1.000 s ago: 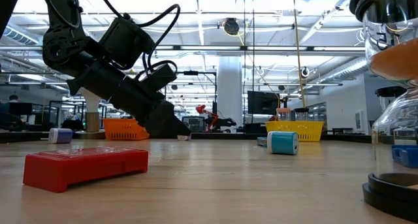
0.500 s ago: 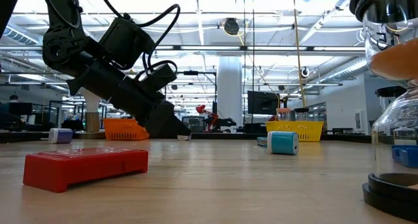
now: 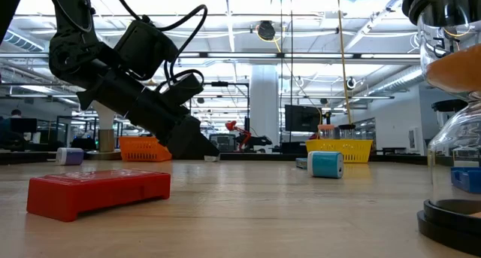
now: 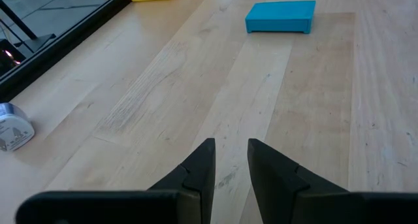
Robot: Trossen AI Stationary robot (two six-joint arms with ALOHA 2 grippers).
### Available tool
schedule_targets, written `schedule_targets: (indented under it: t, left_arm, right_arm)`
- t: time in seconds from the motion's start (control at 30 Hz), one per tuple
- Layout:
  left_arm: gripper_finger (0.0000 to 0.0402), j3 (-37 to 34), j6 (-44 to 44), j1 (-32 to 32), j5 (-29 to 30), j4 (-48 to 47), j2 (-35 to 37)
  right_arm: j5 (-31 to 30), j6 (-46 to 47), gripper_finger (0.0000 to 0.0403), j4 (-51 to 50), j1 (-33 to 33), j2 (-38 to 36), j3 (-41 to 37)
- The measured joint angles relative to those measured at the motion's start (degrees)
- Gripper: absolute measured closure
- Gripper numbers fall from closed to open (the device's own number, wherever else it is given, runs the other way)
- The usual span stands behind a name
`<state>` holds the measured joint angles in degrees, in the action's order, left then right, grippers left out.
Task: Pick & Place Office items
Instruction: Put the top green charger adapter into the green bin, then put the light blue digital clock into the orange bin
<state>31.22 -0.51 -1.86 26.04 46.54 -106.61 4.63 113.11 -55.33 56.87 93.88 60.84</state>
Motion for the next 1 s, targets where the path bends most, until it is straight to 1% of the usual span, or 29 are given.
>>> schedule_targets:
  t: [0.1,0.3,0.47,0.7,0.83,1.0]
  left_arm:
    - [0.0309,0.0,0.0,0.0,0.0,0.0,0.0]
    - [0.0309,0.0,0.0,0.0,0.0,0.0,0.0]
    - [0.0309,0.0,0.0,0.0,0.0,0.0,0.0]
    - [0.0309,0.0,0.7,0.0,0.2,0.2,0.0]
    - [0.0309,-0.1,1.8,0.0,1.1,2.1,0.0]
    - [0.0309,-3.6,3.4,0.0,1.1,10.2,0.0]
  right_arm:
    - [2.1,0.0,0.0239,-0.6,-0.2,-0.4,0.0]
    - [1.2,-0.1,0.0255,-2.4,-0.4,-3.7,0.0]
    - [-1.9,-0.4,0.0263,-3.8,-0.5,-6.9,0.0]
    - [-5.3,-5.7,0.0272,-3.5,-0.6,-11.0,0.0]
    - [-9.3,-9.4,0.0299,-3.4,-0.8,-13.6,0.0]
    - [-15.5,-16.4,0.0357,-3.9,-2.2,-17.2,0.0]
